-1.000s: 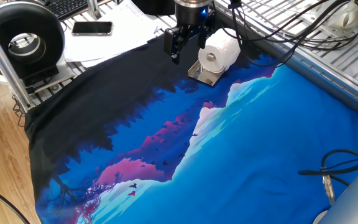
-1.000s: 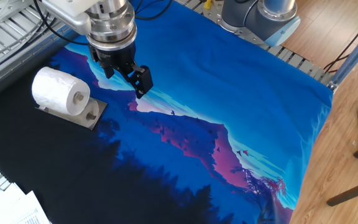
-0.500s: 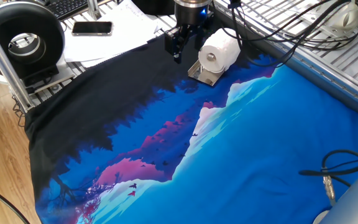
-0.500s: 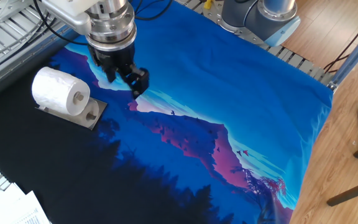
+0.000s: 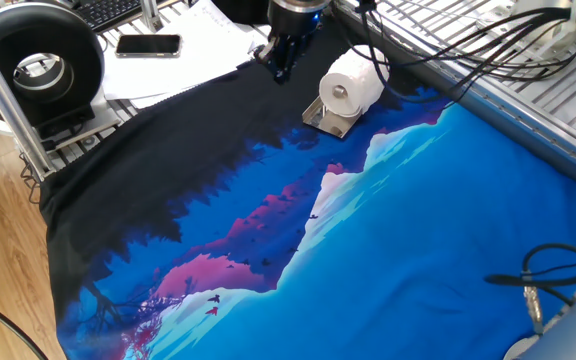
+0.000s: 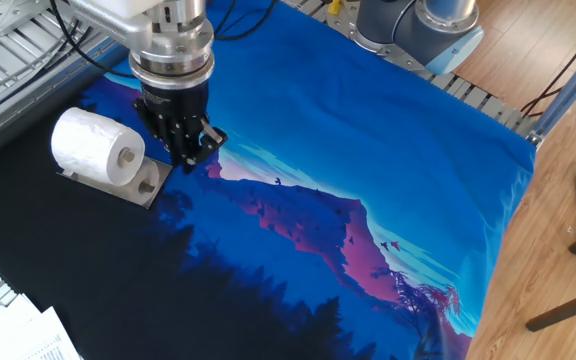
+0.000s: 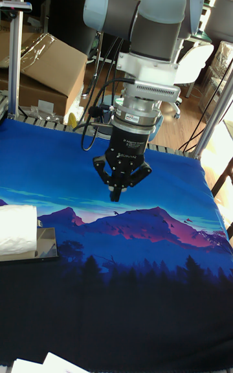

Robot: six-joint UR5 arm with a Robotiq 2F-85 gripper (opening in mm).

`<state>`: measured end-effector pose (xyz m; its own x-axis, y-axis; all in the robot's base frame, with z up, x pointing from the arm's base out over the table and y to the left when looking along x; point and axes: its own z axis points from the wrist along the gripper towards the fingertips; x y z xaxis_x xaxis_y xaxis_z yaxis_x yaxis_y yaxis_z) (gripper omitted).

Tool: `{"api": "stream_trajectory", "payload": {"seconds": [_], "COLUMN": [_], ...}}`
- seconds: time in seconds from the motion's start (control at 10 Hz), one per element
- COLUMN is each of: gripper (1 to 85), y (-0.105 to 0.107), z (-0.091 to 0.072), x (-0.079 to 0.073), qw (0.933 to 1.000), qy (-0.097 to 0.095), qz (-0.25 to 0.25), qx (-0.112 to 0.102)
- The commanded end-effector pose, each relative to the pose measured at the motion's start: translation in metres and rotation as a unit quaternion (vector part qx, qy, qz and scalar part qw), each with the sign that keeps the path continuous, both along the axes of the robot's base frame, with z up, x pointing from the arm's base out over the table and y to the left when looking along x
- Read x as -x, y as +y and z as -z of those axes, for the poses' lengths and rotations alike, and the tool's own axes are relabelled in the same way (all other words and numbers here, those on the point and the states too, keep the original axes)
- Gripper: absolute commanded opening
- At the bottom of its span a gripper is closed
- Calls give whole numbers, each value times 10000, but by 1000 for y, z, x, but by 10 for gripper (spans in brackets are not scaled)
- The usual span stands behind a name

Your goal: Take the roll of paper down from the shelf

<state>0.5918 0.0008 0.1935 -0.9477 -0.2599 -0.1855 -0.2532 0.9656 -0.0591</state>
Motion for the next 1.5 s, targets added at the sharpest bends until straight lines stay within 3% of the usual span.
{"api": "stream_trajectory", "payload": {"seconds": [0.0,0.1,0.2,0.3,0.4,0.5,0.6,0.7,0.8,0.9,1.0,1.1,1.2,1.3,1.4], "gripper": [160,197,340,410,473,543,667,800,850,850,850,850,850,850,850], "y": [-30,-22,-35,-49,-57,-58,-50,-48,-50,-55,-56,-58,-52,-33,-37], "z": [-8,-12,-16,-18,-16,-11,-1,9,15,16,17,18,19,18,18], "x": [3,19,26,23,23,16,14,18,21,23,26,25,23,18,19], "qw": [9775,9616,9304,9057,8822,8547,8169,7843,7651,7582,7654,7756,7899,8101,8132], "qy": [-20,153,348,400,476,394,265,273,314,369,419,441,338,58,106], "qz": [-1929,-2661,-3548,-4061,-4504,-4998,-5634,-6092,-6323,-6390,-6308,-6177,-6018,-5798,-5751], "qx": [855,653,853,1151,1291,1343,1207,1146,1174,1239,1203,1223,1130,861,892]}}
